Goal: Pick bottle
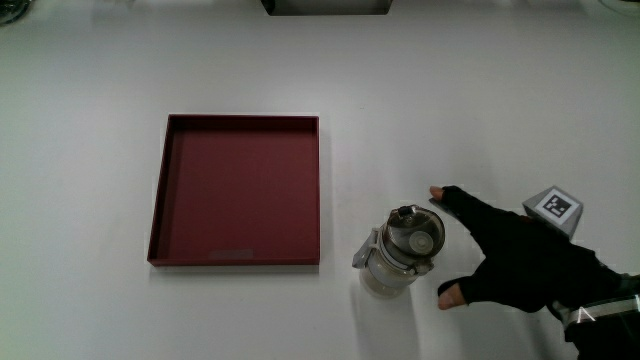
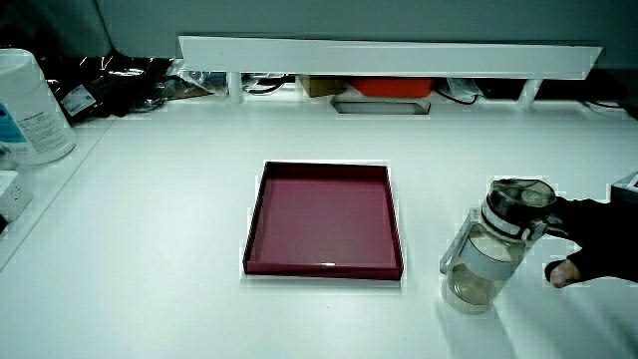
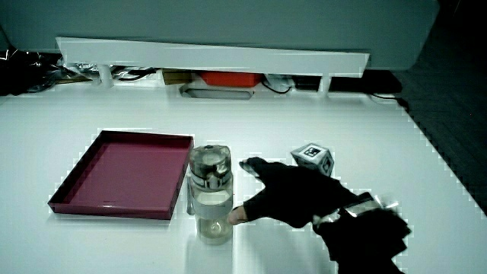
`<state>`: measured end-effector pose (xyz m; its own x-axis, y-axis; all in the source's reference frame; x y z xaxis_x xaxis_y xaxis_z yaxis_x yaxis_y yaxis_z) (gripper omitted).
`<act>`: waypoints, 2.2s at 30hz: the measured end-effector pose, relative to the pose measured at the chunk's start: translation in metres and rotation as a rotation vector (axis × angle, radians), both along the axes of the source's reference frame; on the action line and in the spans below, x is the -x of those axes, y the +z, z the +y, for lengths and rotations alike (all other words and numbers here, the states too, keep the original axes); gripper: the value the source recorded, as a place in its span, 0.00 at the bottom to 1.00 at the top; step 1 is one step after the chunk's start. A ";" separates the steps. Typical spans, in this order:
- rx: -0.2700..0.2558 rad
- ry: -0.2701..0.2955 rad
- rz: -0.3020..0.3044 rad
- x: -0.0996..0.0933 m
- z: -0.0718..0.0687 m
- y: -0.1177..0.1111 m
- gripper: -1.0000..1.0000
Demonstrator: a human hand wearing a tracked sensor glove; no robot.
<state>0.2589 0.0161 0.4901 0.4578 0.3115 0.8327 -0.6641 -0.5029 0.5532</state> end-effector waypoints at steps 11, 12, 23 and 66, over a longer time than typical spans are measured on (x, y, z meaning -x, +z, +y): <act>0.062 0.005 -0.064 0.024 0.011 0.030 0.50; 0.070 0.003 -0.063 0.026 0.012 0.031 0.50; 0.106 0.022 -0.135 0.044 0.017 0.047 0.50; -0.202 0.129 -0.193 0.087 -0.022 0.003 1.00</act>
